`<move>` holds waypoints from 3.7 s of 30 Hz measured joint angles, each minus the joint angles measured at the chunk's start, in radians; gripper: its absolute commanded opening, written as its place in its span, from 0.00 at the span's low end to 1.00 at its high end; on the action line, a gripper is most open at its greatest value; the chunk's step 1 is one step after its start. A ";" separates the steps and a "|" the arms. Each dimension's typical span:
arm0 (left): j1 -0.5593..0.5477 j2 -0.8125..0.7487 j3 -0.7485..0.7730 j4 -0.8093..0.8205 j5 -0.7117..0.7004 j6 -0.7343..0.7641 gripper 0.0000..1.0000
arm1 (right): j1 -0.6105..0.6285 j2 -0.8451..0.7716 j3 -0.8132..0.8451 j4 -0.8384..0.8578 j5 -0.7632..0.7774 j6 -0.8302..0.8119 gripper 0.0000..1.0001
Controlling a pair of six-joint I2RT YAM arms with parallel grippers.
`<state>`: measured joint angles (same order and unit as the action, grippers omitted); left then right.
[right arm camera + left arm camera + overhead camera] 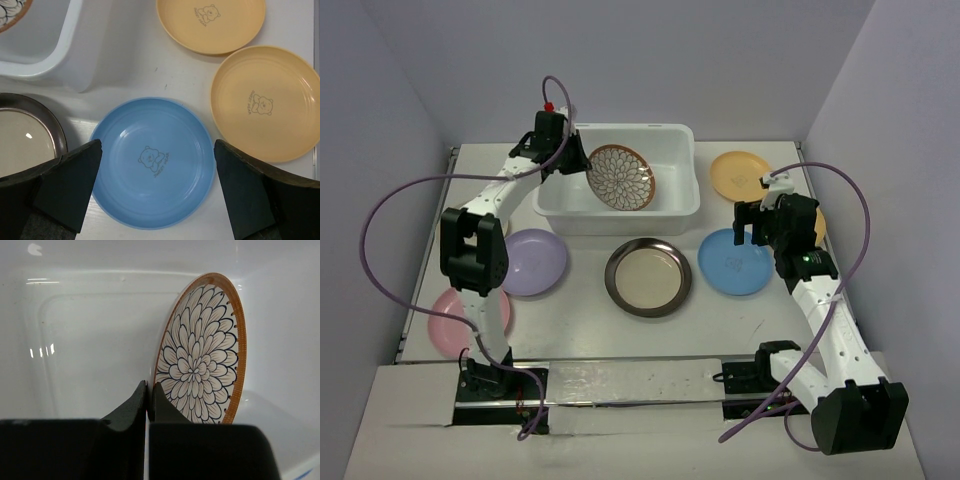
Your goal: Place the plates into the plastic bin on the countertop
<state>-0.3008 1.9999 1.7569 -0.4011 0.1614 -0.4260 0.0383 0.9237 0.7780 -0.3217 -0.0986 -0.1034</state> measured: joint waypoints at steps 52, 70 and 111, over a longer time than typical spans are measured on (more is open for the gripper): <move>0.008 0.072 0.128 -0.014 -0.096 0.047 0.89 | 0.000 0.027 0.106 -0.095 -0.132 0.004 1.00; 0.008 -0.893 -0.655 0.102 0.059 0.236 0.99 | 0.126 0.077 0.069 -0.149 -0.197 -0.008 0.99; 0.081 -0.851 -0.623 -0.021 0.022 0.311 0.99 | 0.245 0.568 -0.003 0.107 -0.398 0.258 0.68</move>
<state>-0.2195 1.1488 1.1338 -0.4224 0.1839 -0.1148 0.2829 1.4918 0.7746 -0.2145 -0.4966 0.1551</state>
